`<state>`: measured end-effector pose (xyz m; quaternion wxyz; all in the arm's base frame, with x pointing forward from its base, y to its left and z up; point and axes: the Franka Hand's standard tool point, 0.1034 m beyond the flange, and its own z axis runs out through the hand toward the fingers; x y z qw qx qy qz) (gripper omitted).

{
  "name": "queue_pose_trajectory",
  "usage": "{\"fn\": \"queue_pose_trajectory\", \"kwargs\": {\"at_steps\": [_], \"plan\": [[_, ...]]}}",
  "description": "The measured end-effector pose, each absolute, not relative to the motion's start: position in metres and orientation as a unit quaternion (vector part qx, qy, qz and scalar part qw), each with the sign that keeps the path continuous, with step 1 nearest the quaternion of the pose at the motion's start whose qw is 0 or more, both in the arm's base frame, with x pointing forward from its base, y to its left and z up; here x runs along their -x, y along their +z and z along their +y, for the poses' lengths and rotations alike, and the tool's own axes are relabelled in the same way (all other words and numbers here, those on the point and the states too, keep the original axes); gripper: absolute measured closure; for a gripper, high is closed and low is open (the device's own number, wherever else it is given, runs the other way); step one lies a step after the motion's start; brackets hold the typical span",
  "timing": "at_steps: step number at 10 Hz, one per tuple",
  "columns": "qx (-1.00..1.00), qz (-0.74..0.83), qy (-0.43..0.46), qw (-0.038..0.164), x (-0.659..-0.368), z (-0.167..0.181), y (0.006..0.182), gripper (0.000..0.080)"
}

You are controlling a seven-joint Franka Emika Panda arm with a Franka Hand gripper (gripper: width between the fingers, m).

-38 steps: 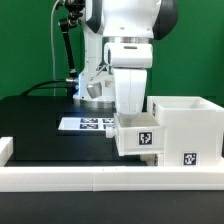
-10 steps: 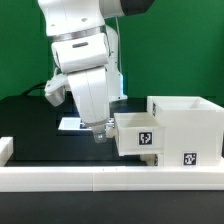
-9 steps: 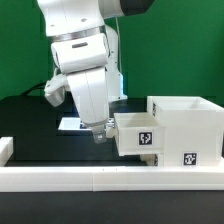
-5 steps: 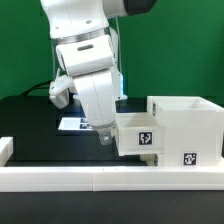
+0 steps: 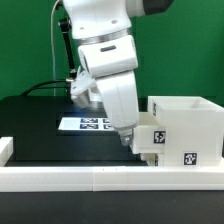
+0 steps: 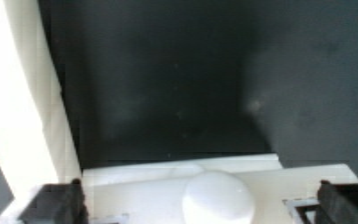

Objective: Assemble drawer

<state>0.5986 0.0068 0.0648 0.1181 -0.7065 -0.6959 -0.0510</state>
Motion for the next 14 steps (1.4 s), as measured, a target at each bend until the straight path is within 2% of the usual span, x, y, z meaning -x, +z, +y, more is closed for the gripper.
{"fn": "queue_pose_trajectory", "kwargs": {"at_steps": [5, 10, 14], "plan": [[0.71, -0.692, -0.05, 0.119, -0.598, 0.007, 0.064, 0.015], [0.705, -0.696, -0.05, 0.124, -0.597, 0.035, 0.066, 0.015], [0.705, -0.697, -0.044, 0.12, -0.597, 0.033, 0.065, 0.015]]}}
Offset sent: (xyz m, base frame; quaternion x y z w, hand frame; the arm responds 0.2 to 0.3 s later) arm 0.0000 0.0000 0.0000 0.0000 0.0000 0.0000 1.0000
